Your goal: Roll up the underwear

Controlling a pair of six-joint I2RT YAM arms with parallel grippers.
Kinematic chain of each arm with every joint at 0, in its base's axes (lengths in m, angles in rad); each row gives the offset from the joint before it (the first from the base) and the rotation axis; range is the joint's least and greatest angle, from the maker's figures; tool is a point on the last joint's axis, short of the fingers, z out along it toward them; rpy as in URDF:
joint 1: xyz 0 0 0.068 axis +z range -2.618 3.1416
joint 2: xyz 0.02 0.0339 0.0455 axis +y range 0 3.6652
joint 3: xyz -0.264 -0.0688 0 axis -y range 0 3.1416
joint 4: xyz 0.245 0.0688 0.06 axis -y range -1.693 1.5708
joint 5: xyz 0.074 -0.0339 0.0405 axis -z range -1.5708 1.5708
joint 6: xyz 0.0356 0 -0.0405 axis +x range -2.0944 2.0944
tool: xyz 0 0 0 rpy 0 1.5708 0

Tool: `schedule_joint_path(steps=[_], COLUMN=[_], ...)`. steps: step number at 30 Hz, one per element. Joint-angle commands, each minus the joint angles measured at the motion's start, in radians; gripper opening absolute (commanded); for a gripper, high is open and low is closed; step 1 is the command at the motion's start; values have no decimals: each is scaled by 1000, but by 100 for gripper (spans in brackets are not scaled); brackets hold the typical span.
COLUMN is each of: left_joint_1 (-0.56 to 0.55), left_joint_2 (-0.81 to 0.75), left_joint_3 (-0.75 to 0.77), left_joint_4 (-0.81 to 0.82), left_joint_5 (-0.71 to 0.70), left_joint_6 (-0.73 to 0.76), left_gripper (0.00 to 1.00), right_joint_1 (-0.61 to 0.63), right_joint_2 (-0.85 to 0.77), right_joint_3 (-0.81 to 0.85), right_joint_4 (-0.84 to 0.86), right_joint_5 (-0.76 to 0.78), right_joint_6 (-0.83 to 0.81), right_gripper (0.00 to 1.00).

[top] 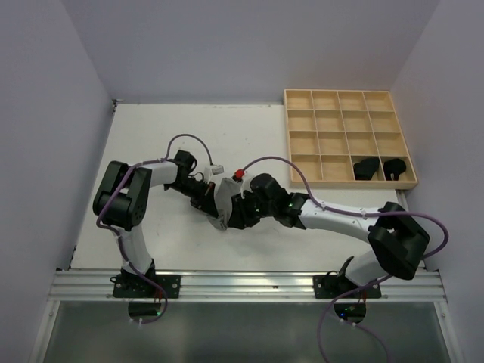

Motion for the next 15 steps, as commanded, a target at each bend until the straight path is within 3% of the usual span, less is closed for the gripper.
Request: schedule_joint_path(steps=[1, 15], left_joint_1=[-5, 42], left_joint_2=[16, 54], left_joint_3=[-17, -50], left_joint_4=[112, 198], left_joint_5=[-117, -84], left_joint_6=[-82, -216], left_gripper=[0, 0], right_joint_1=[28, 84], right_joint_2=[12, 199], right_joint_3=[27, 73], right_joint_4=[51, 277], right_joint_5=[43, 135], right_joint_6=[-32, -305], right_gripper=[32, 38])
